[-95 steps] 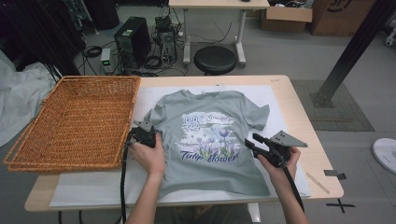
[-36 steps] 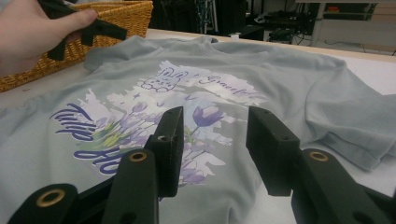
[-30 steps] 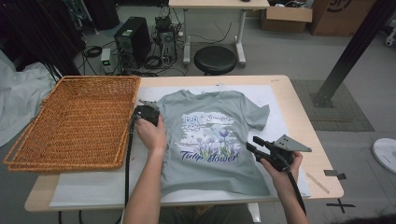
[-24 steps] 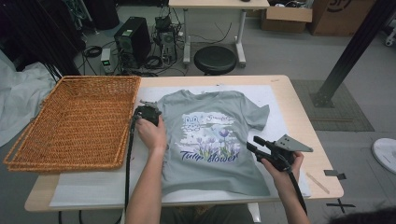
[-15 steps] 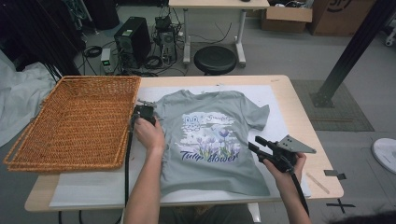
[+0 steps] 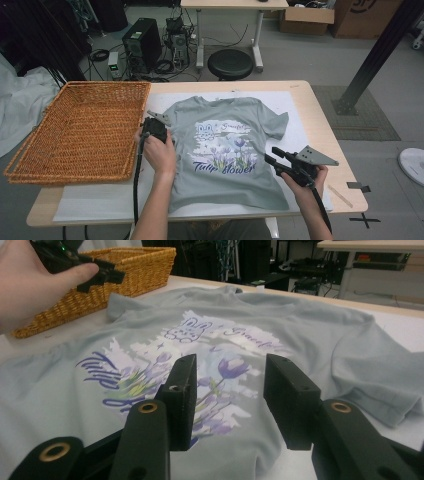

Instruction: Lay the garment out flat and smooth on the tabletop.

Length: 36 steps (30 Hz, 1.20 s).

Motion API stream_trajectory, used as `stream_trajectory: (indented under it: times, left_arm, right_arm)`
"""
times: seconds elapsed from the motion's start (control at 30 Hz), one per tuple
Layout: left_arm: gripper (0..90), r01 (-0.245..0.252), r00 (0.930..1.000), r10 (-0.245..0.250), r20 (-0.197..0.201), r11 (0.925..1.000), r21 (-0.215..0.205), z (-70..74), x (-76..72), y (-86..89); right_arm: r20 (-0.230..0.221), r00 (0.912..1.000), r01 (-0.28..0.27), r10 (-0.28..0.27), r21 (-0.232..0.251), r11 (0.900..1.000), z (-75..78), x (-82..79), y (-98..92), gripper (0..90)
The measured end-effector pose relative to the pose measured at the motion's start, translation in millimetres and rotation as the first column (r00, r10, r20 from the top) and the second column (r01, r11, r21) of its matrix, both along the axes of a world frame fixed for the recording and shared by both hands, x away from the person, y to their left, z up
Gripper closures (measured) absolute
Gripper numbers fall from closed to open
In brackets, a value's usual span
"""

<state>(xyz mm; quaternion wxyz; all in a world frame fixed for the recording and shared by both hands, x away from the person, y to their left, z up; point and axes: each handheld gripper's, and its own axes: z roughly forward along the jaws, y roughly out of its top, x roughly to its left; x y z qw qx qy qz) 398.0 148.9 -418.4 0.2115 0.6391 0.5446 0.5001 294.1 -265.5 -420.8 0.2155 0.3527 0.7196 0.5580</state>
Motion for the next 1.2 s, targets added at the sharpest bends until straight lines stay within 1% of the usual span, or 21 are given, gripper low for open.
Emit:
stream_trajectory:
  times: [0.03, 0.13, 0.23, 0.27, 0.3, 0.33, 0.47, 0.5, 0.53, 0.57, 0.67, 0.73, 0.77, 0.8, 0.87, 0.97, 1.0, 1.07, 1.1, 1.13, 1.2]
  left_arm:
    - [57.0, 0.045, 0.9982, -0.044, 0.040, 0.9986, -0.026, 2.6, -8.6, -4.1]
    - [54.1, 0.099, 0.9932, -0.095, 0.067, 0.9929, -0.065, 3.9, -19.7, -7.8]
    - [48.8, 0.185, 0.9795, -0.170, 0.107, 0.9718, -0.146, 2.7, -41.5, -12.4]
    - [47.2, 0.239, 0.9681, -0.218, 0.124, 0.9499, -0.201, 0.2, -59.5, -14.6]
    - [45.3, 0.239, 0.9681, -0.218, 0.124, 0.9499, -0.201, 0.2, -59.5, -14.6]
    - [45.3, 0.261, 0.9627, -0.238, 0.130, 0.9400, -0.219, -1.7, -68.8, -16.0]
    - [41.4, 0.341, 0.9398, -0.313, 0.137, 0.8859, -0.315, -9.2, -110.6, -19.1]
    - [40.8, 0.365, 0.9311, -0.337, 0.139, 0.8547, -0.369, -12.2, -129.6, -17.7]
    - [40.5, 0.369, 0.9291, -0.342, 0.141, 0.8438, -0.389, -13.7, -138.6, -16.1]
    - [40.1, 0.369, 0.9291, -0.342, 0.141, 0.8438, -0.389, -13.7, -138.6, -16.1]
    - [39.4, 0.377, 0.9247, -0.359, 0.127, 0.8172, -0.436, -19.5, -162.2, -11.1]
    - [39.3, 0.370, 0.9270, -0.357, 0.114, 0.8196, -0.438, -23.9, -175.3, -7.7]
    - [39.3, 0.364, 0.9291, -0.352, 0.113, 0.8153, -0.450, -26.1, -181.0, -5.6]
    - [38.9, 0.361, 0.9297, -0.351, 0.113, 0.8045, -0.472, -28.2, -186.4, -4.0]
    - [38.8, 0.358, 0.9299, -0.353, 0.103, 0.8031, -0.476, -32.1, -196.5, -3.4]
    - [41.3, 0.349, 0.9264, -0.372, 0.062, 0.7859, -0.510, -38.8, -208.4, -4.9]
    - [46.4, 0.344, 0.9257, -0.375, 0.045, 0.7860, -0.514, -40.9, -211.7, -6.0]
    - [50.7, 0.341, 0.9185, -0.395, 0.012, 0.7761, -0.530, -44.4, -215.7, -7.1]
    - [66.0, 0.351, 0.9051, -0.425, 0.000, 0.7475, -0.564, -44.8, -218.8, -7.3]
    - [72.6, 0.351, 0.9051, -0.425, 0.000, 0.7475, -0.564, -44.8, -218.8, -7.3]
    - [77.8, 0.363, 0.8936, -0.448, -0.018, 0.7455, -0.559, -42.7, -220.8, -7.3]
  right_arm:
    - [-0.004, 1.0000, -0.003, 0.003, -0.003, 1.000, -0.8, -1.8, -0.6, 56.9]
    - [-0.012, 0.9999, 0.002, -0.002, -0.009, 1.000, -2.8, -7.1, -3.6, 56.2]
    - [-0.044, 0.9989, 0.018, -0.018, 0.004, 1.000, -7.5, -18.8, -10.4, 55.3]
    - [-0.058, 0.9982, 0.020, -0.019, 0.012, 1.000, -10.9, -30.1, -13.0, 54.3]
    - [-0.058, 0.9982, 0.020, -0.019, 0.012, 1.000, -10.9, -30.1, -13.0, 54.3]
    - [-0.066, 0.9976, 0.021, -0.020, 0.013, 1.000, -13.1, -36.9, -13.3, 53.8]
    - [-0.086, 0.9953, 0.044, -0.044, -0.004, 0.999, -26.0, -62.4, -11.6, 53.6]
    - [-0.095, 0.9940, 0.055, -0.055, 0.001, 0.998, -31.3, -70.7, -11.1, 53.6]
    - [-0.097, 0.9934, 0.063, -0.062, 0.006, 0.998, -33.0, -73.1, -11.3, 53.7]
    - [-0.097, 0.9934, 0.063, -0.062, 0.006, 0.998, -33.0, -73.1, -11.3, 53.7]
    - [-0.102, 0.9911, 0.088, -0.086, 0.016, 0.996, -34.0, -77.0, -12.5, 53.1]
    - [-0.097, 0.9894, 0.111, -0.108, 0.018, 0.994, -32.5, -79.4, -14.3, 53.0]
    - [-0.097, 0.9894, 0.111, -0.108, 0.018, 0.994, -32.5, -79.4, -14.3, 53.0]
    - [-0.096, 0.9888, 0.117, -0.114, 0.018, 0.993, -32.3, -80.3, -14.6, 53.0]
    - [-0.099, 0.9878, 0.122, -0.120, 0.021, 0.992, -32.9, -82.3, -14.5, 53.0]
    - [-0.103, 0.9862, 0.132, -0.130, 0.016, 0.991, -35.3, -85.6, -13.5, 53.0]
    - [-0.107, 0.9839, 0.146, -0.143, 0.025, 0.989, -36.7, -88.0, -13.6, 53.0]
    - [-0.108, 0.9831, 0.152, -0.148, 0.030, 0.988, -36.9, -89.2, -13.9, 52.9]
    - [-0.116, 0.9806, 0.163, -0.158, 0.035, 0.986, -37.2, -91.2, -14.6, 52.4]
    - [-0.116, 0.9806, 0.163, -0.158, 0.035, 0.986, -37.2, -91.2, -14.6, 52.4]
    - [-0.128, 0.9793, 0.163, -0.156, 0.042, 0.986, -36.9, -93.6, -15.1, 52.2]
